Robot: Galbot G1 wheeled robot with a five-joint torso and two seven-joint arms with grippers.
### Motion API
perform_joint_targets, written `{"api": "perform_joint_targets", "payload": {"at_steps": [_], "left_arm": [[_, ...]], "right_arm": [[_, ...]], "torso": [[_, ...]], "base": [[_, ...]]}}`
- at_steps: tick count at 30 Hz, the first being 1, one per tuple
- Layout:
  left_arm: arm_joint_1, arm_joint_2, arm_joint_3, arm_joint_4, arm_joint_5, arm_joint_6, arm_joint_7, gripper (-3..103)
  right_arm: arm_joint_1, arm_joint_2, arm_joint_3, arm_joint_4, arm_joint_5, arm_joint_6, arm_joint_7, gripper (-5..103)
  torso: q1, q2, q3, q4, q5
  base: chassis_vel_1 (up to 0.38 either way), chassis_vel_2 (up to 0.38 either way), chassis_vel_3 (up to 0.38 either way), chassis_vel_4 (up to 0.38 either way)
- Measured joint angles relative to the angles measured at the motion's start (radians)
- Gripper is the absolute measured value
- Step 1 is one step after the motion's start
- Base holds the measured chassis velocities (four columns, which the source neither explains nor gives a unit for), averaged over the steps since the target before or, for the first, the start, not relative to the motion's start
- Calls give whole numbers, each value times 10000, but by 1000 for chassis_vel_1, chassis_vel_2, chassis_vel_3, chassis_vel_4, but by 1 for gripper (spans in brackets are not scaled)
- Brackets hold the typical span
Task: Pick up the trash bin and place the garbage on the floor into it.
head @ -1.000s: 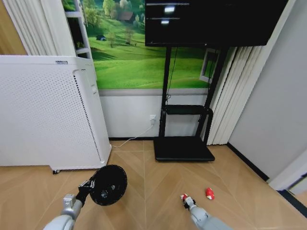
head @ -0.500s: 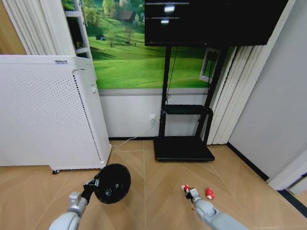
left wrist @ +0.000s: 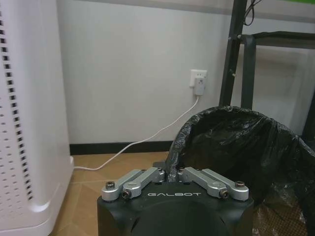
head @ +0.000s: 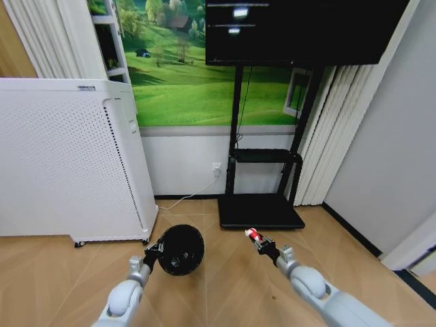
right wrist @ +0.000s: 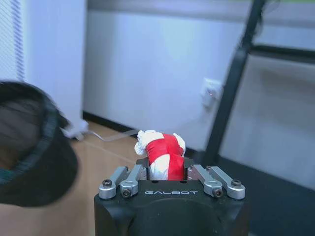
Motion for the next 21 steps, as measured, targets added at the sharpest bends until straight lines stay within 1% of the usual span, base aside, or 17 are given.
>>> {"api": "perform_joint_targets", "payload": {"at_steps": [1,2,3,4,6,7,9,10,13,19,21], "left_arm": [[-218,-73,177,96,-3,29,-43,4],[-218,-73,177,96,-3,29,-43,4],[-393,-160,339,171,-3,58,-83,4],[-393,-160,339,171,-3,58,-83,4],[-680,-386,653,317,-4,139,-127,4],[-680,-386,653,317,-4,139,-127,4],[-898,-712,997,541,42,154,-180,4],[-898,-712,997,541,42,154,-180,4],[-1040,-1104,1313,819,238,152,-209,4],[-1073,-1291,1470,971,336,148,-211,4],[-1119,-1459,1601,1101,454,119,-234,4]], "right_arm": [[4,14,-30,66,0,314,-247,32],[4,14,-30,66,0,314,-247,32],[44,88,-127,88,-3,564,-472,32],[44,88,-127,88,-3,564,-472,32],[250,350,-462,59,-53,910,-722,32],[250,350,-462,59,-53,910,-722,32],[559,705,-896,-95,-119,1224,-923,32],[559,705,-896,-95,-119,1224,-923,32],[835,1043,-1288,-229,-243,1412,-1060,32],[928,1189,-1463,-285,-292,1448,-1094,32],[1002,1348,-1540,-408,-468,1514,-1166,32]], "torso": [[0,1,0,-1,1],[0,1,0,-1,1],[0,1,0,-2,1],[0,1,0,-2,1],[0,1,0,1,2],[0,1,0,1,2],[0,0,0,2,2],[0,0,0,2,2],[0,1,0,2,2],[0,0,0,1,0],[-1,0,0,0,0]], "base": [[0,0,0,0],[0,0,0,0],[0,0,0,0],[0,0,0,0],[0,0,0,0],[0,0,0,0],[0,0,0,0],[0,0,0,0],[0,0,0,0],[0,0,0,0],[0,0,0,0]]}}
